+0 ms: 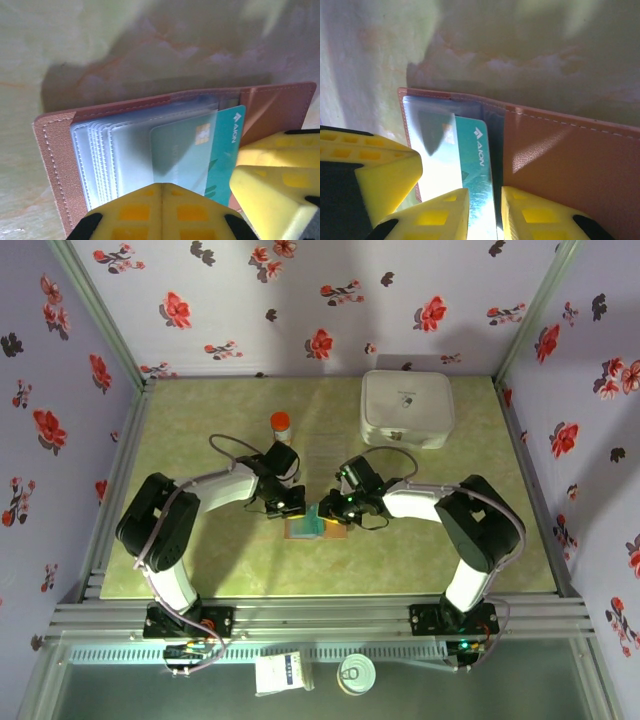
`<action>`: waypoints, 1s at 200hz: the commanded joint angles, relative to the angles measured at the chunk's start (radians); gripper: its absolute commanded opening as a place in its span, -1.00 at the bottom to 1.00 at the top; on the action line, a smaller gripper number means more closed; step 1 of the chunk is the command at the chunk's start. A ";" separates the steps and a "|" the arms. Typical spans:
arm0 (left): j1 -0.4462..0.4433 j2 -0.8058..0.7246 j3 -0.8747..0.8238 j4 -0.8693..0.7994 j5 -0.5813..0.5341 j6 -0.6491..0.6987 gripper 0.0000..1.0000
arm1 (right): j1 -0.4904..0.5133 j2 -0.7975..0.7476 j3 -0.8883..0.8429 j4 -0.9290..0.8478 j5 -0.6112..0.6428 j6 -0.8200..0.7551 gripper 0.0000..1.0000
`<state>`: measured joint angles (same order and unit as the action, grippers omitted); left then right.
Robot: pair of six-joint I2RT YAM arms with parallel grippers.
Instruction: Take the credit cards out of the card holder
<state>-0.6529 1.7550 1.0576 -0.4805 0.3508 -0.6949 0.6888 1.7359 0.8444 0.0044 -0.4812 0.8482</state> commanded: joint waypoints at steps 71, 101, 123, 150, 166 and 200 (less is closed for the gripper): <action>-0.005 0.035 0.012 -0.074 -0.077 0.057 -1.00 | -0.026 0.055 -0.042 0.137 -0.108 0.035 -0.59; -0.005 0.035 0.004 -0.068 -0.078 0.051 -1.00 | -0.029 0.073 -0.049 0.167 -0.129 0.044 -0.61; -0.005 0.032 0.001 -0.064 -0.075 0.048 -1.00 | -0.029 0.082 -0.057 0.201 -0.140 0.056 -0.66; -0.005 0.028 -0.002 -0.059 -0.072 0.042 -1.00 | -0.032 0.090 -0.063 0.220 -0.157 0.061 -0.72; -0.005 0.023 -0.004 -0.059 -0.073 0.040 -1.00 | -0.037 0.086 -0.068 0.214 -0.151 0.053 -0.78; -0.005 0.014 -0.005 -0.060 -0.079 0.036 -1.00 | -0.051 0.036 -0.076 0.140 -0.114 0.012 -0.84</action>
<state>-0.6529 1.7679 1.0649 -0.5102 0.2974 -0.6655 0.6502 1.8019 0.7879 0.2119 -0.6285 0.8917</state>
